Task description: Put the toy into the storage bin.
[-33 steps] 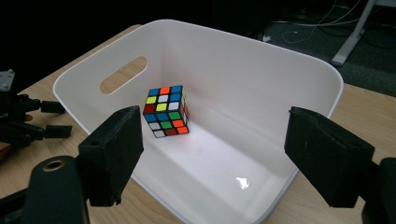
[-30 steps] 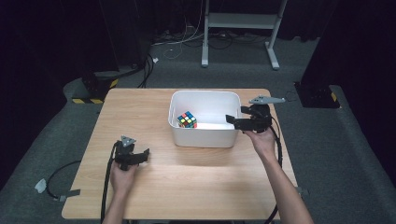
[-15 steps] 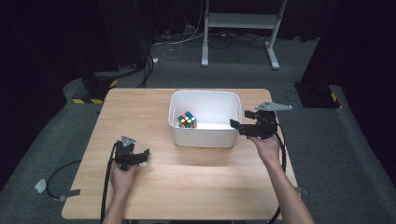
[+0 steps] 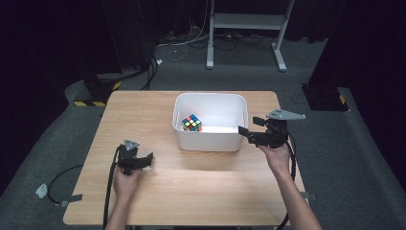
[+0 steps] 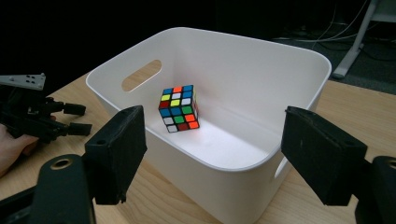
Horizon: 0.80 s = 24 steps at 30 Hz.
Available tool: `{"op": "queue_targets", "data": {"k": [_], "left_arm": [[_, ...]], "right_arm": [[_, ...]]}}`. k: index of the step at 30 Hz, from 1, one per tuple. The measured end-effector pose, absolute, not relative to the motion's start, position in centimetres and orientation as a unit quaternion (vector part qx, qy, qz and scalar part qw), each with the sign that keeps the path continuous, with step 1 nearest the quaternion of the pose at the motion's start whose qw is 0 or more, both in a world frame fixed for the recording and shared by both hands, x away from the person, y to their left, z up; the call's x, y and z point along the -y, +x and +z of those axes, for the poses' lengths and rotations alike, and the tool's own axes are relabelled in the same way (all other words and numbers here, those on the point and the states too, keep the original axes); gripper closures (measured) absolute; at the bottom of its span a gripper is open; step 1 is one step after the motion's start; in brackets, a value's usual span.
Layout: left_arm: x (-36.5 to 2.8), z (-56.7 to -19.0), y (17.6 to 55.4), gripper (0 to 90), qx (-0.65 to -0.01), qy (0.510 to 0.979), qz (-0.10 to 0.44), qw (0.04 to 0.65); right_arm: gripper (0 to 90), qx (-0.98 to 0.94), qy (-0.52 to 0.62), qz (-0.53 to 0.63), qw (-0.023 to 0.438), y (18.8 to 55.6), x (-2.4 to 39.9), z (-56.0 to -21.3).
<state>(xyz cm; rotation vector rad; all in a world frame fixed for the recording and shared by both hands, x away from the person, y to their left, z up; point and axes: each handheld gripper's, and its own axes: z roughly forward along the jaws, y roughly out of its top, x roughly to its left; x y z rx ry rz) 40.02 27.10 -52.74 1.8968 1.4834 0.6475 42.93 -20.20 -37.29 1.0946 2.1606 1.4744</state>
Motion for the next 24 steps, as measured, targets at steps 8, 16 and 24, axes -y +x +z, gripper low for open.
{"op": "queue_targets", "data": {"k": [8,16,24], "left_arm": [[-27.1,-52.7,40.0,20.0,-0.564,0.721,0.246,0.318],[-27.1,-52.8,40.0,20.1,-0.564,0.721,0.246,0.319],[-27.1,-52.7,40.0,20.1,-0.564,0.721,0.246,0.319]], "right_arm": [[22.1,-0.751,0.380,0.518,0.154,42.3,20.3,-37.5],[22.5,-0.746,0.390,0.519,0.150,41.8,20.7,-38.1],[22.6,-0.742,0.392,0.524,0.146,41.2,20.9,-38.7]]}}
